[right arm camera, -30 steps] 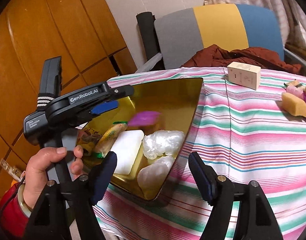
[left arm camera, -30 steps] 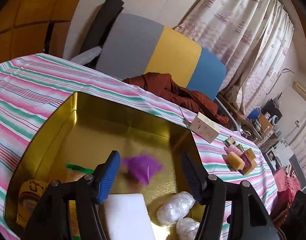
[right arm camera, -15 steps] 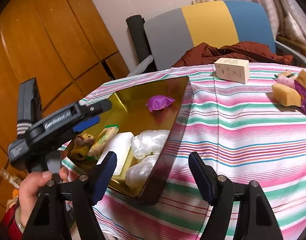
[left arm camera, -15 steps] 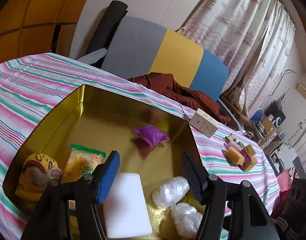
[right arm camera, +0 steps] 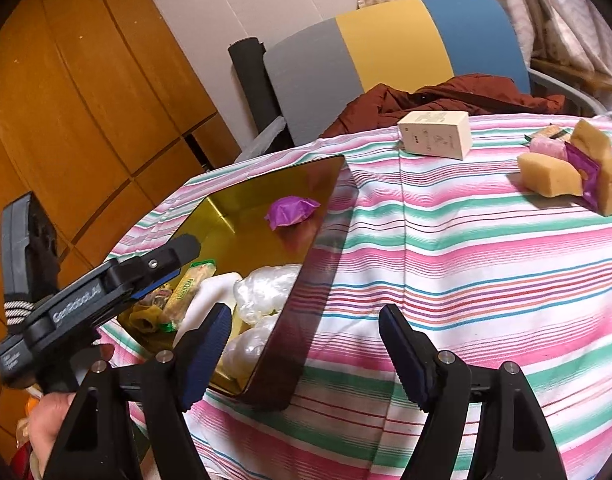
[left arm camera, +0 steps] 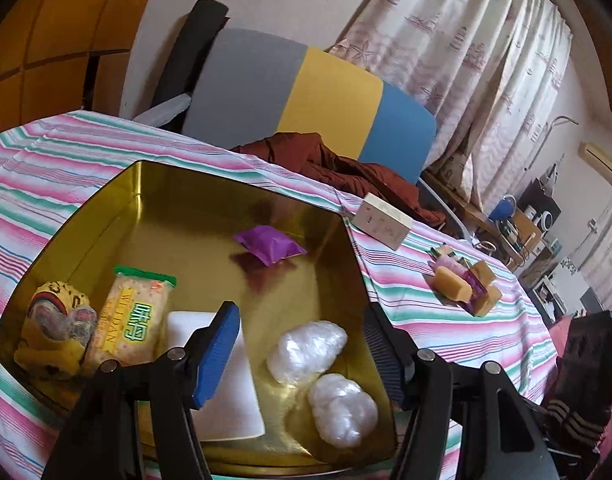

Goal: Organize objects
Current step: 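Move both tools from the tray back toward the remaining items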

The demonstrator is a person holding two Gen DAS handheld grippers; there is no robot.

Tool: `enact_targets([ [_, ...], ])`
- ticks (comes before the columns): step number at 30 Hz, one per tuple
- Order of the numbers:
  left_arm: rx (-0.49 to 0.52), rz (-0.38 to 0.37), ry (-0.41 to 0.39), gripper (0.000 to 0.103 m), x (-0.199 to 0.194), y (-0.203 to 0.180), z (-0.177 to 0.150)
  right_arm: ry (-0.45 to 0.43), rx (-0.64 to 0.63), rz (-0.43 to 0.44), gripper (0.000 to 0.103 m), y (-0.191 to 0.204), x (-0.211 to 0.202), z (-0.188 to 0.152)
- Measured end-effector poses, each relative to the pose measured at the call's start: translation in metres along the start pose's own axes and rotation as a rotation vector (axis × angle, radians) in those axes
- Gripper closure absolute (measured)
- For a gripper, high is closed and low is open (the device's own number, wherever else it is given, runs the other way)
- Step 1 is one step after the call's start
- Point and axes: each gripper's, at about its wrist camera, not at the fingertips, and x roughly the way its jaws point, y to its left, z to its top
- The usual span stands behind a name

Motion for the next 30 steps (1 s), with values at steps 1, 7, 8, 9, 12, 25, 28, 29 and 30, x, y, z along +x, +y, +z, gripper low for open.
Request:
enact_targets([
  [1, 0.006, -0.005, 0.002, 0.038, -0.001, -0.003, 0.000, -0.003, 0.003, -0.007, 0.026, -0.002, -0.001, 0.000],
  [7, 0.054, -0.049, 0.018, 0.038, -0.001, -0.027, -0.006, -0.018, 0.013, -0.068, 0.025, -0.022, -0.008, 0.005],
  [8, 0.062, -0.054, 0.023, 0.038, 0.000, -0.031, -0.007, -0.020, 0.022, -0.081, 0.025, -0.028, -0.009, 0.006],
  [9, 0.074, -0.062, 0.030, 0.038, 0.000, -0.037, -0.009, -0.022, 0.035, -0.095, 0.025, -0.035, -0.011, 0.007],
  [12, 0.107, -0.088, 0.044, 0.038, 0.003, -0.053, -0.013, -0.022, 0.065, -0.129, 0.025, -0.055, -0.015, 0.010],
  [25, 0.270, -0.207, 0.155, 0.038, 0.021, -0.132, -0.041, -0.050, 0.184, -0.332, 0.021, -0.162, -0.041, 0.019],
  [28, 0.293, -0.217, 0.180, 0.038, 0.027, -0.143, -0.048, -0.058, 0.182, -0.394, 0.018, -0.186, -0.046, 0.028],
  [29, 0.295, -0.220, 0.187, 0.038, 0.028, -0.146, -0.050, -0.065, 0.181, -0.410, 0.017, -0.196, -0.048, 0.033],
  [30, 0.295, -0.222, 0.196, 0.038, 0.031, -0.147, -0.051, -0.070, 0.178, -0.425, 0.016, -0.203, -0.050, 0.038],
])
